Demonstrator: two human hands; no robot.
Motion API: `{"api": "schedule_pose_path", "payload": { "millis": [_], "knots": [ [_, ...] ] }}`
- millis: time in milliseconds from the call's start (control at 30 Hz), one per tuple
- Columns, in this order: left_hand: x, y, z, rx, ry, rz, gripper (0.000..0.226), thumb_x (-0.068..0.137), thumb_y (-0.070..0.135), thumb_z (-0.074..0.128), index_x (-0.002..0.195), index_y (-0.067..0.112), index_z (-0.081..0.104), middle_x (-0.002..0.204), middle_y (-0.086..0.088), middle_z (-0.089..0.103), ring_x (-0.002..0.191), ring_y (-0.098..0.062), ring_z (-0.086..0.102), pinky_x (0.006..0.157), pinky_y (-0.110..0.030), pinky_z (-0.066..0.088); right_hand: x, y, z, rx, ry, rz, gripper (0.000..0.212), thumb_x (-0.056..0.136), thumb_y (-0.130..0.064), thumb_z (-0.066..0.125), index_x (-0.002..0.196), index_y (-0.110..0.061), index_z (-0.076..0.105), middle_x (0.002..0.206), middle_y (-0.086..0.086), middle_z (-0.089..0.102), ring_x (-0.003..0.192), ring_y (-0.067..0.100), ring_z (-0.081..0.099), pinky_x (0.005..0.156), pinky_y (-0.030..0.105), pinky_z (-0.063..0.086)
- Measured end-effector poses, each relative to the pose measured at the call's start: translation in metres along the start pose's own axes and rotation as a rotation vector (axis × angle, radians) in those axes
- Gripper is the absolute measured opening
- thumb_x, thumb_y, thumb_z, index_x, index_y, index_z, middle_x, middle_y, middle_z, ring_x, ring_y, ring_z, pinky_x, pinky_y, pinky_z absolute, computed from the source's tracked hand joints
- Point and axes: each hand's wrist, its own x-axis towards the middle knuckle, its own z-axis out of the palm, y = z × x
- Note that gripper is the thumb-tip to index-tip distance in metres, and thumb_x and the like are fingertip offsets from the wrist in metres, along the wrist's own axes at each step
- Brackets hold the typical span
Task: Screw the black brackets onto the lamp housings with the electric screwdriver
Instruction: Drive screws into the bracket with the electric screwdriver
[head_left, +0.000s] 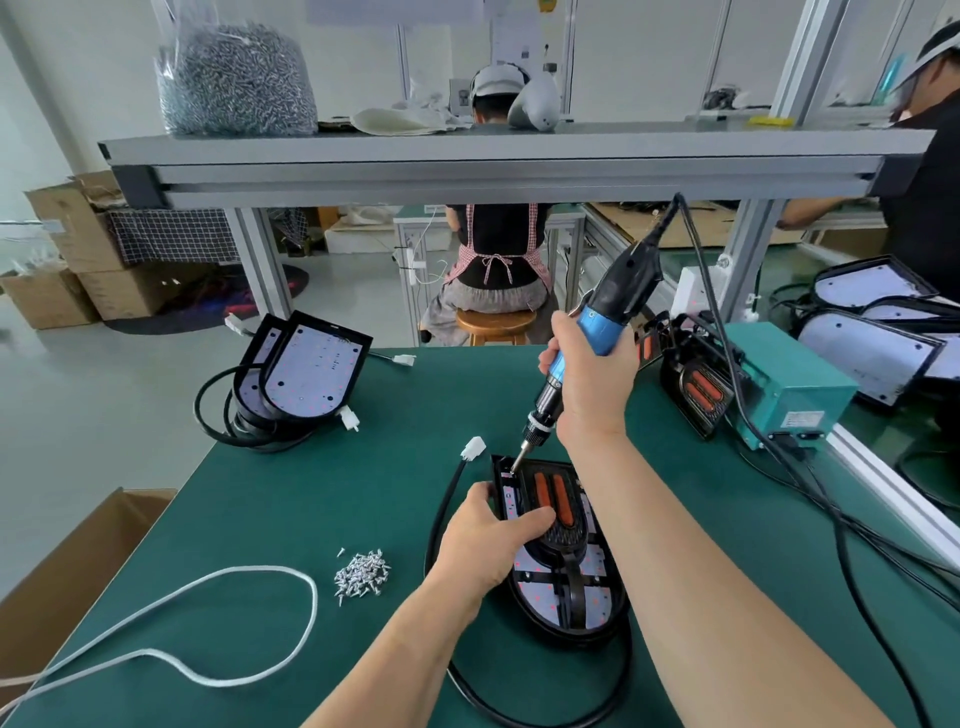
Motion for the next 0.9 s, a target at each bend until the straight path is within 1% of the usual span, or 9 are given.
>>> {"api": "schedule_pose_path", "payload": {
  "millis": [67,167,333,433,533,567,667,733,900],
  "knots": [
    [0.001,-0.002,0.000,-0.007,0.000,0.000,0.070,0.059,0.053,0.079,0.119,0.032,0.049,0.114,0.011,0.070,0.105,-0.014,0.067,0.098,-0.038,0.052,-0.001,0.004,0.000,-0.008,0.001,0.014,0.020,0.086,-0.006,0.070,0.090,-0.010,0.051,0.069,0.009,0.054,0.050,0.020,0.052,0.054,0.031,0.049],
    [0.003,-0.003,0.000,-0.002,0.002,0.013,0.051,0.060,0.052,0.079,0.101,0.039,0.051,0.105,0.014,0.073,0.100,-0.011,0.069,0.093,-0.036,0.054,-0.002,0.007,0.000,-0.007,-0.013,0.029,0.020,0.085,-0.008,0.071,0.090,-0.011,0.052,0.067,0.006,0.055,0.051,0.020,0.053,0.054,0.031,0.050],
    [0.005,-0.004,0.000,-0.018,-0.003,0.013,0.068,0.061,0.051,0.080,0.117,0.024,0.053,0.112,0.013,0.071,0.106,-0.013,0.067,0.098,-0.039,0.052,-0.003,0.007,0.003,-0.013,-0.058,0.033,0.020,0.082,-0.012,0.072,0.090,-0.012,0.054,0.069,0.007,0.056,0.050,0.019,0.053,0.054,0.031,0.049],
    [0.005,-0.005,0.000,-0.030,-0.001,0.018,0.069,0.063,0.048,0.082,0.122,0.024,0.056,0.113,0.009,0.072,0.107,-0.015,0.068,0.101,-0.042,0.051,-0.004,0.008,0.006,-0.045,-0.111,0.021,0.020,0.082,-0.012,0.072,0.091,-0.010,0.055,0.070,0.009,0.055,0.049,0.019,0.052,0.053,0.030,0.050],
    [0.006,-0.007,0.000,-0.041,-0.004,0.031,0.042,0.069,0.043,0.083,0.102,0.036,0.059,0.096,0.017,0.075,0.094,-0.006,0.071,0.088,-0.031,0.054,-0.005,0.008,0.009,-0.077,-0.135,0.006,0.020,0.082,-0.012,0.073,0.091,-0.012,0.055,0.072,0.012,0.054,0.049,0.019,0.053,0.054,0.029,0.051],
    [0.006,-0.007,0.000,-0.046,-0.008,0.036,0.041,0.069,0.042,0.083,0.102,0.036,0.059,0.093,0.018,0.075,0.091,-0.005,0.071,0.086,-0.029,0.054,-0.006,0.009,0.009,-0.091,-0.137,0.000,0.020,0.082,-0.013,0.074,0.090,-0.012,0.055,0.073,0.012,0.054,0.049,0.018,0.054,0.054,0.029,0.051],
    [0.003,-0.004,0.001,-0.062,-0.011,0.033,0.069,0.064,0.045,0.083,0.123,0.021,0.055,0.108,0.010,0.074,0.103,-0.013,0.069,0.099,-0.039,0.052,-0.007,0.010,0.011,-0.112,-0.145,-0.006,0.020,0.081,-0.012,0.073,0.087,-0.014,0.054,0.072,0.014,0.053,0.048,0.018,0.053,0.054,0.029,0.051],
    [0.003,-0.003,0.001,-0.068,0.001,0.028,0.084,0.061,0.048,0.083,0.132,0.018,0.050,0.118,0.007,0.071,0.110,-0.017,0.067,0.104,-0.041,0.049,-0.007,0.009,0.012,-0.118,-0.145,-0.002,0.019,0.081,-0.011,0.072,0.087,-0.014,0.054,0.072,0.015,0.052,0.048,0.018,0.052,0.053,0.028,0.051],
    [0.004,-0.002,0.001,-0.082,0.004,0.020,0.095,0.057,0.051,0.083,0.138,0.018,0.048,0.124,0.002,0.068,0.114,-0.022,0.065,0.104,-0.043,0.050,-0.010,0.009,0.013,-0.149,-0.166,-0.017,0.018,0.081,-0.008,0.069,0.085,-0.010,0.052,0.069,0.017,0.053,0.045,0.015,0.050,0.050,0.023,0.048]
  ]
}}
